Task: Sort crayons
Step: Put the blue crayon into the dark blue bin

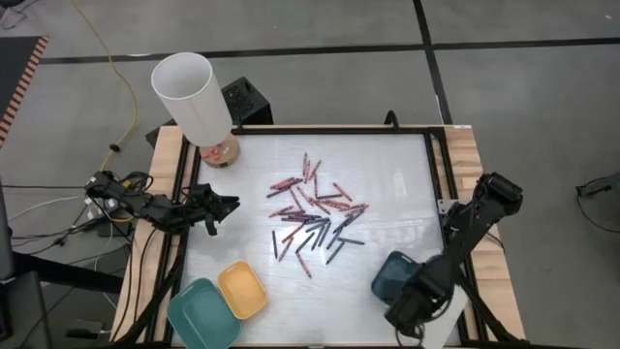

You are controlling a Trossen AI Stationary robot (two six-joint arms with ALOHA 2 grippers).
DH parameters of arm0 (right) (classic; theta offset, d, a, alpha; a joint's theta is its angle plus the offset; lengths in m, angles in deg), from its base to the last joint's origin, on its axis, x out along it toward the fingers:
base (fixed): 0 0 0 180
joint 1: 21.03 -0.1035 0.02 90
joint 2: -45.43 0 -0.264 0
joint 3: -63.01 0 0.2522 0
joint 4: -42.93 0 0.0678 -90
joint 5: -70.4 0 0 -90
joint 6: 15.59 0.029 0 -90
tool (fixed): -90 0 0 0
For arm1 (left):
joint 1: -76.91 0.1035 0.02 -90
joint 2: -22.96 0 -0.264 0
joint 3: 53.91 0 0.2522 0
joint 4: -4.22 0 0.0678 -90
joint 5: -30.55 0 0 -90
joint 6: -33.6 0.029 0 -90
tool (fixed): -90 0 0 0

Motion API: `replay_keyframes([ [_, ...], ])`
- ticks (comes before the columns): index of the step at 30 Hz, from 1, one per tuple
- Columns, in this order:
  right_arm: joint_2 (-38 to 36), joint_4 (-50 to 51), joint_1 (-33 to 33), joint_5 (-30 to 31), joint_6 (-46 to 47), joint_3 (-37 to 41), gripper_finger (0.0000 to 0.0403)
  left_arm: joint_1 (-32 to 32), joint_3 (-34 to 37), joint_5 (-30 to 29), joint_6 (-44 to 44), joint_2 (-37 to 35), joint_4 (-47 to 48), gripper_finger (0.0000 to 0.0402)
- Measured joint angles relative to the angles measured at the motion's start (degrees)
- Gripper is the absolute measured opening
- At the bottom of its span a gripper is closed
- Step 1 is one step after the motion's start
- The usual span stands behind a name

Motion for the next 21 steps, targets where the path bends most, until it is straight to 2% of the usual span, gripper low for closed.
replay_keyframes([
  [4, 0.0, 0.05, 4.39, 9.84, -8.41, -2.01, 0.0071, 0.0, 0.0, 0.0, -0.57, 0.0, 0.0, 0.0108],
  [9, 0.0, 0.77, 11.25, 17.06, -15.81, -2.12, 0.0072, 0.0, -0.02, -1.06, -1.27, 0.0, 0.07, 0.0108],
  [14, 0.0, 1.96, 18.64, 17.94, -19.96, -2.12, 0.0092, 0.01, -0.02, -1.72, -0.88, 0.0, 0.11, 0.0108],
  [21, 0.06, -0.67, 25.04, 18.62, -29.27, 0.93, 0.0177, 0.0, -0.02, -1.73, -1.37, 0.0, 0.11, 0.0123],
])
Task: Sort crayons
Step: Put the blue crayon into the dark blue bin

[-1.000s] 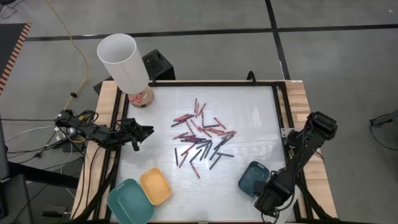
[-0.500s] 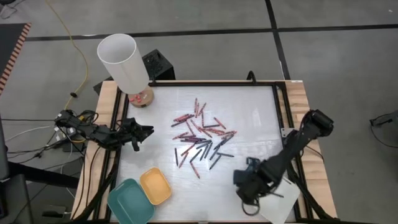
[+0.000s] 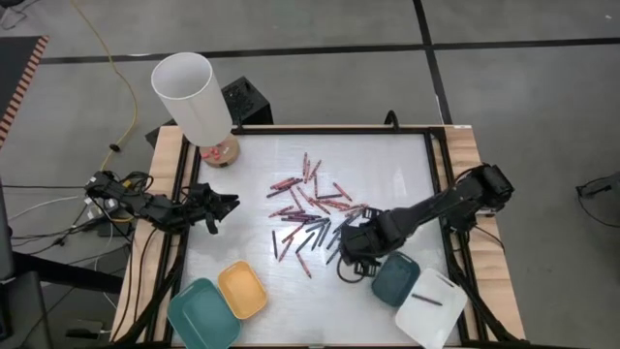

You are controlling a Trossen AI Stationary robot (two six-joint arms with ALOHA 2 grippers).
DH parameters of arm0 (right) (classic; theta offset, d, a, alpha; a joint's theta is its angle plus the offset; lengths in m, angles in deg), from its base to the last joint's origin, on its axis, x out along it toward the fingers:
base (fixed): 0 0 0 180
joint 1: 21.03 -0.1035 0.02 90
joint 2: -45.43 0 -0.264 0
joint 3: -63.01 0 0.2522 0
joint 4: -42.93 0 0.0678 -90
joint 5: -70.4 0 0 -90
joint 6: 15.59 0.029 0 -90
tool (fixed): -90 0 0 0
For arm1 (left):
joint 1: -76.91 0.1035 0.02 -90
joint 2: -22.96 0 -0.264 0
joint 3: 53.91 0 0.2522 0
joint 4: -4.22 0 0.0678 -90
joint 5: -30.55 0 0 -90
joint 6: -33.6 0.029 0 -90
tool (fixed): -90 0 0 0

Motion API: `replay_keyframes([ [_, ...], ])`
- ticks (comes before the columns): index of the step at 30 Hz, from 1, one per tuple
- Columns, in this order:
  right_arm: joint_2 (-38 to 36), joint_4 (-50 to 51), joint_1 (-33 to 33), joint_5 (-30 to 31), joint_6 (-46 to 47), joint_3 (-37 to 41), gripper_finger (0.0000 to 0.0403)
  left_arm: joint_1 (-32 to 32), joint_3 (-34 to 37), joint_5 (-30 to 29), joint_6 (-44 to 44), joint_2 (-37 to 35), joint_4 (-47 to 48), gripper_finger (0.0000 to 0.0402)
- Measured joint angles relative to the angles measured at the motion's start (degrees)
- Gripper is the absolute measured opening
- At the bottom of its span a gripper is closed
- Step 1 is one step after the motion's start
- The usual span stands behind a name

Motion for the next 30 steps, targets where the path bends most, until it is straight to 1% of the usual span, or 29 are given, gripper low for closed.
replay_keyframes([
  [3, 0.05, -3.2, 1.57, 0.07, -2.01, 4.42, 0.0205, -0.01, 0.0, 0.52, -0.04, 0.0, -0.02, 0.0134],
  [5, 0.03, -7.25, 2.55, 0.09, -3.5, 7.9, 0.0214, 0.0, 0.0, 0.68, -0.08, 0.0, -0.02, 0.0142],
  [11, 0.05, -16.69, 4.61, -0.23, -5.94, 15.98, 0.0213, 0.01, 0.0, 0.7, -0.65, 0.0, 0.0, 0.0158],
  [22, 0.03, -29.11, 6.33, -0.83, -10.42, 21.07, 0.0211, 0.02, 0.0, 0.72, -1.47, 0.0, -0.02, 0.0161],
  [30, 0.0, -32.98, 7.28, -1.36, -10.21, 24.69, 0.0211, -0.01, -0.01, 0.74, -1.47, 0.0, -0.02, 0.0161],
])
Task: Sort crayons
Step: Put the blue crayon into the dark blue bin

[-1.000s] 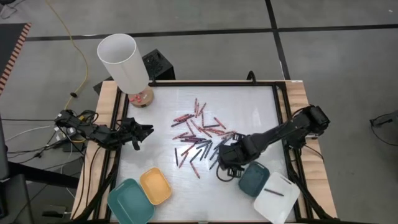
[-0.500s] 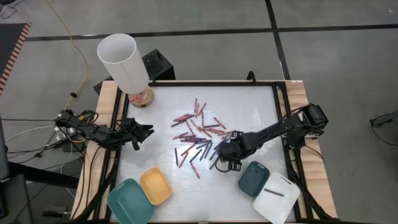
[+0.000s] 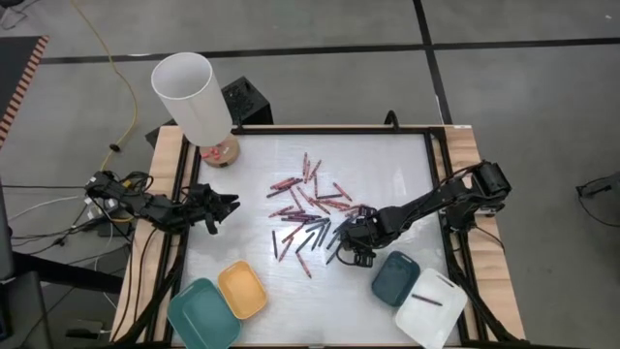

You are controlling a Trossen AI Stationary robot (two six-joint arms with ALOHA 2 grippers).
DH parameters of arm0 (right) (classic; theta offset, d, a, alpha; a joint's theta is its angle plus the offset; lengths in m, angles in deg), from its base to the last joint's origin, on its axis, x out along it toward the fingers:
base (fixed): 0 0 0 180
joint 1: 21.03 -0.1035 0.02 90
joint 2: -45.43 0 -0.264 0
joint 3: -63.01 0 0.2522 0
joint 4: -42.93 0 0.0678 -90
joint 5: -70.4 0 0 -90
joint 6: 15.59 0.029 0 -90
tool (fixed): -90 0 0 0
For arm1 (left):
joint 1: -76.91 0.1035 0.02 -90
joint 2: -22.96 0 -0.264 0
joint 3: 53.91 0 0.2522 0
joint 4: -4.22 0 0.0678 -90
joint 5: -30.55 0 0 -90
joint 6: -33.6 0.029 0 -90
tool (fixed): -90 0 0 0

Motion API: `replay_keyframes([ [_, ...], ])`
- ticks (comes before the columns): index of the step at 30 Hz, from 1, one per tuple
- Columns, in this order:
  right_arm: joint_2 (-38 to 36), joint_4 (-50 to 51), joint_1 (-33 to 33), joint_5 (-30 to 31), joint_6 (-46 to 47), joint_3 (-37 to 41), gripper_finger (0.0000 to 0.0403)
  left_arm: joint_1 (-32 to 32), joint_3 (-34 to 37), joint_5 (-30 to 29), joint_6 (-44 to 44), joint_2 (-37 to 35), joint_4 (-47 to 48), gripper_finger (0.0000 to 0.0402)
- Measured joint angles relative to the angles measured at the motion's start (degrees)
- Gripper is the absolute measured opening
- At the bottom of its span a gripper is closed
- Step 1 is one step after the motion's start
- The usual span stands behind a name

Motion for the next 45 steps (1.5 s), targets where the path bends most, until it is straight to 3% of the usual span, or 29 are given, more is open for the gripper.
replay_keyframes([
  [6, -0.06, -0.54, 0.57, -0.78, 0.01, 0.41, 0.019, 0.01, 0.0, 0.03, 0.02, 0.0, 0.0, 0.0161],
  [14, -0.06, 0.34, 0.73, -1.36, 0.03, 0.37, 0.0085, 0.01, -0.01, 0.03, 0.03, 0.01, 0.0, 0.0161],
  [24, -0.06, 0.9, 0.82, -2.4, 2.17, 0.37, 0.001, 0.02, -0.01, 0.02, 0.04, 0.0, 0.0, 0.016],
  [36, 0.18, 1.43, -0.15, -2.25, 3.55, -1.18, 0.0003, 0.01, -0.01, 0.02, 0.04, 0.0, 0.0, 0.016],
  [45, 0.19, 9.36, -0.62, -2.2, 3.61, -6.83, 0.0003, 0.0, -0.01, 0.02, 0.05, 0.0, 0.0, 0.016],
])
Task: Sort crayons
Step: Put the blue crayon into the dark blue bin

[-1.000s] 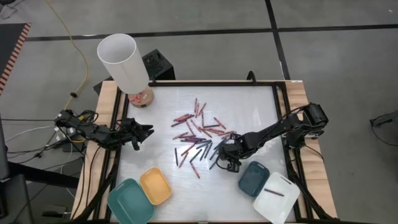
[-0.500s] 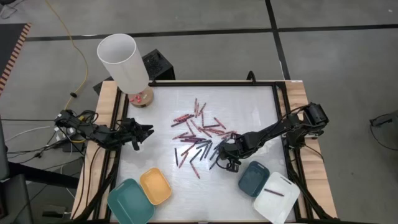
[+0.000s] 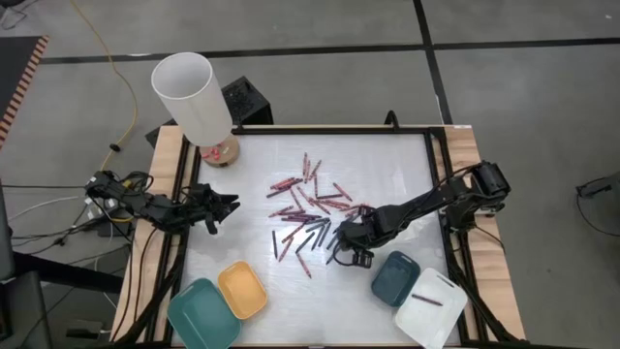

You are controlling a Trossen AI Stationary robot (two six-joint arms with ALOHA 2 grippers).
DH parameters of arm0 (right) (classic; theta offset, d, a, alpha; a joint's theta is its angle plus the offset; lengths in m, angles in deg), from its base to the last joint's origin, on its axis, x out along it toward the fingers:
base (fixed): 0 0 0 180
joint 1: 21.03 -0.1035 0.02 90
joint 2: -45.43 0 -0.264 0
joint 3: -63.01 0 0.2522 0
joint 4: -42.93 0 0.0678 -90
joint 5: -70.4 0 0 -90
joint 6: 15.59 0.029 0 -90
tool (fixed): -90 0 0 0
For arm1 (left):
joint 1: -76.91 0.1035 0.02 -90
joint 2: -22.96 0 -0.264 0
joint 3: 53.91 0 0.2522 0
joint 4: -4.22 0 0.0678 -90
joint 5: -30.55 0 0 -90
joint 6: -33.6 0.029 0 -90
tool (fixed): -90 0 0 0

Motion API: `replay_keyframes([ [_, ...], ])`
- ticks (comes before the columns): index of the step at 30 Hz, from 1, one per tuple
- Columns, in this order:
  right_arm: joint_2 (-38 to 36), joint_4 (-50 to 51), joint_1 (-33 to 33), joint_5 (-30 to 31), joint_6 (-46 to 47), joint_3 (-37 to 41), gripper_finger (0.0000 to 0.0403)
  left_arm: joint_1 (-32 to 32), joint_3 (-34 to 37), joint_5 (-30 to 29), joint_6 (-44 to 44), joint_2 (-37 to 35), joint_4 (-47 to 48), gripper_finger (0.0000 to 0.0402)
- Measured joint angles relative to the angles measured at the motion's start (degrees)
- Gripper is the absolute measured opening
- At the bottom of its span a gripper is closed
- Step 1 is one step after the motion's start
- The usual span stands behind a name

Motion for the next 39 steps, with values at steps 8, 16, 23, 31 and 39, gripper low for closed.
replay_keyframes([
  [8, -1.57, 14.57, -5.9, -1.55, 5.14, -8.14, 0.0002, 0.0, 0.0, 0.74, -0.03, 0.02, -0.02, 0.016],
  [16, -7.09, 22.41, -16.4, -1.66, 19.53, -11.71, 0.0002, 0.0, 0.0, 1.2, -0.03, 0.11, -0.02, 0.016],
  [23, -8.69, 31.14, -25.9, -1.6, 38.32, -11.54, 0.0002, 0.0, 0.0, 1.2, -0.06, 0.11, -0.02, 0.016],
  [31, -8.73, 29.39, -30.79, -0.89, 49.22, -6.35, 0.0002, 0.0, 0.0, 0.96, -0.03, 0.11, -0.02, 0.016],
  [39, -8.67, 21.12, -29.69, 0.2, 50.56, -0.41, 0.0002, 0.01, 0.0, 0.87, -0.03, 0.11, 0.0, 0.016],
])
